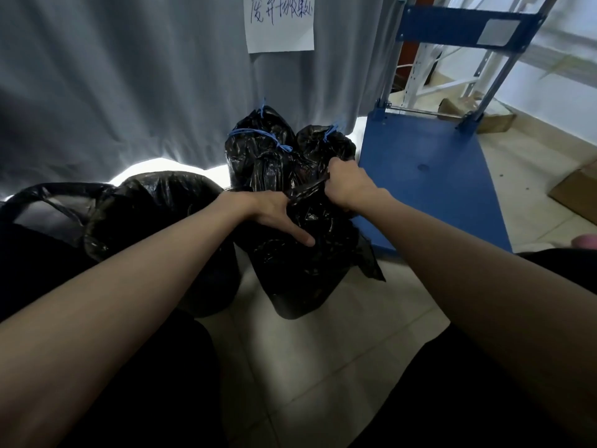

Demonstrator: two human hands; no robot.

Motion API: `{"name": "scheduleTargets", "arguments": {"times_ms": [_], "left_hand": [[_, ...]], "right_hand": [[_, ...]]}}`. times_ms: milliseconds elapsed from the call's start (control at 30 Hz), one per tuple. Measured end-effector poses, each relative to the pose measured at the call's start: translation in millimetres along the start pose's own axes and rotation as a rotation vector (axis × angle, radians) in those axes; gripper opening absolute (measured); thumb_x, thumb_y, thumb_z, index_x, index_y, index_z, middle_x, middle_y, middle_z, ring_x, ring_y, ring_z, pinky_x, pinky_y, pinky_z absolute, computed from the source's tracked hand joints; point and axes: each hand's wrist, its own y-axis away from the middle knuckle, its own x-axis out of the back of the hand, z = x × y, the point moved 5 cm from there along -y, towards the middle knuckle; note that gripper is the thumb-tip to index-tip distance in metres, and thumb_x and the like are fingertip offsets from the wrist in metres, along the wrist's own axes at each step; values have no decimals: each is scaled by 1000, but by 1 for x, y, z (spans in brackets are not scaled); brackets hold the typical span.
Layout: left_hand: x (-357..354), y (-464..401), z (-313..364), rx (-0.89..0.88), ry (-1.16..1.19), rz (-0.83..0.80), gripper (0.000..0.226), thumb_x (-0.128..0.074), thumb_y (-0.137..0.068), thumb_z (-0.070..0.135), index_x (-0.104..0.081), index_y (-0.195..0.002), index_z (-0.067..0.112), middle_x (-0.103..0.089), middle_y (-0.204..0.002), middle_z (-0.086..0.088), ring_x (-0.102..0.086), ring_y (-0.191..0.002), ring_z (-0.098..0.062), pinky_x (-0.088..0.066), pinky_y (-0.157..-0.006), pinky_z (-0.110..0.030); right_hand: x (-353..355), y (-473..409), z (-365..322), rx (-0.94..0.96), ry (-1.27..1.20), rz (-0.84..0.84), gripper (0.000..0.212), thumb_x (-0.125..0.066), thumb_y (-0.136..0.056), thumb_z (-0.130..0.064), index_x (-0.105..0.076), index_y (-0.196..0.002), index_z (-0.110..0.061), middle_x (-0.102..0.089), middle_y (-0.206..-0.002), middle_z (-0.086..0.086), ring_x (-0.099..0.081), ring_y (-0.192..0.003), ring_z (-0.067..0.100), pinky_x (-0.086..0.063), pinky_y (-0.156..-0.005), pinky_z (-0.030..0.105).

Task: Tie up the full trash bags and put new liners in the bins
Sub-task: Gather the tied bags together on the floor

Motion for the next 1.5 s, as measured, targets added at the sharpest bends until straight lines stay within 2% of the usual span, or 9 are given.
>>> {"name": "scheduleTargets", "arguments": {"times_ms": [133,267,400,567,667,800,1000,1267,1500], "left_hand": [[-21,-1,13,10,-236,23,85,-82,-36,72,-65,-105,27,-66,-96,9,-62,-89,-15,-52,-84,-29],[-19,-7,12,44,-405,294,44,-72,-79,39,-61,-112,12,-63,-111,-8,-63,-105,-31,-50,-80,-38],[-4,-3,2,128,-577,531,23,-55,-90,16,-61,-113,13,-64,-112,-9,-64,-105,-32,-47,-74,-37],[0,-6,-10,190,-591,591,33,-54,-88,7,-52,-121,12,-65,-115,-8,-63,-108,-31,-45,-76,-36],[4,-9,-12,164,-567,583,37,-55,-87,11,-46,-123,10,-65,-112,-10,-64,-104,-33,-45,-79,-39],[0,-11,-11,69,-417,375,42,-62,-84,29,-49,-122,15,-61,-116,-12,-61,-107,-34,-43,-75,-38],[-3,-8,-12,19,-276,324,60,-76,-73,38,-35,-113,19,-59,-110,-11,-60,-97,-34,-42,-70,-37],[17,8,-8,-201,-330,552,29,-73,-77,29,-52,-95,21,-46,-107,0,-52,-88,-22,-48,-68,-37],[20,19,3,-248,-208,463,17,-68,-84,38,-57,-80,27,-57,-78,11,-57,-77,-16,-41,-61,-31]], "right_hand": [[-2,1,4,-55,-166,-19,11,-40,-93,-11,-38,-104,-9,-45,-95,11,-51,-87,34,-43,-66,40],[-3,4,9,-213,-512,-141,22,-39,-94,-12,-36,-115,-7,-45,-95,13,-67,-59,34,-53,-42,28],[-19,11,1,-266,-827,-472,36,-57,-90,-17,-56,-118,5,-67,-107,21,-73,-81,34,-62,-72,41],[-44,18,-3,-68,-467,-690,16,-67,-88,-28,-63,-87,-12,-69,-81,-3,-68,-71,8,-53,-61,20],[-55,14,-3,47,-123,-644,33,-58,-94,-38,-50,-68,-19,-52,-70,-6,-50,-61,10,-38,-55,22],[-75,19,-1,120,178,-731,25,-49,-98,-33,-58,-108,-12,-53,-101,2,-54,-90,21,-41,-76,30],[-59,5,-2,102,-29,-553,23,-60,-91,-31,-57,-105,-13,-67,-91,8,-72,-73,24,-61,-61,34],[-35,8,20,155,405,-294,31,-68,-84,-41,-48,-86,-17,-43,-86,4,-37,-98,24,-34,-81,36],[-23,21,11,255,171,-219,27,-65,-85,-24,-43,-101,-21,-51,-87,0,-48,-84,26,-36,-79,35]]}}
